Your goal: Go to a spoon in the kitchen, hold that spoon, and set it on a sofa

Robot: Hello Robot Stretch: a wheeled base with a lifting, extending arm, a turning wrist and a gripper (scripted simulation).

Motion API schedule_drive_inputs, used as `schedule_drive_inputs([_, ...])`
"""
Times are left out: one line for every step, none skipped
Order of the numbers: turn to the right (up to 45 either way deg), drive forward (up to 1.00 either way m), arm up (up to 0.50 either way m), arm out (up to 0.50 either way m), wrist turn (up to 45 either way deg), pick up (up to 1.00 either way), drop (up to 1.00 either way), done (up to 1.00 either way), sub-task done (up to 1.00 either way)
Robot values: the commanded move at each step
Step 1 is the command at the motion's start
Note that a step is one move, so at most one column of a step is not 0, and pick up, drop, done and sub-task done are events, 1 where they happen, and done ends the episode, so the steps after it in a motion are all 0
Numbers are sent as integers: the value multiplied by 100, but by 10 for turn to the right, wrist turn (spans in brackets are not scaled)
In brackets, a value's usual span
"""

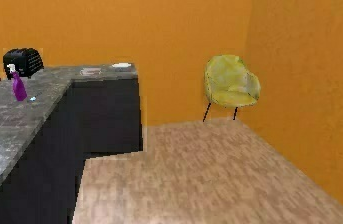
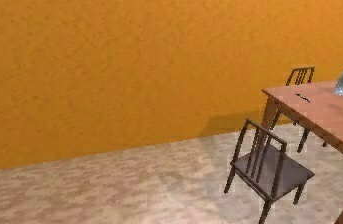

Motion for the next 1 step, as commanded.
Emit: schedule_drive_inputs([-90,0,0,0,0,0,0,0,0])
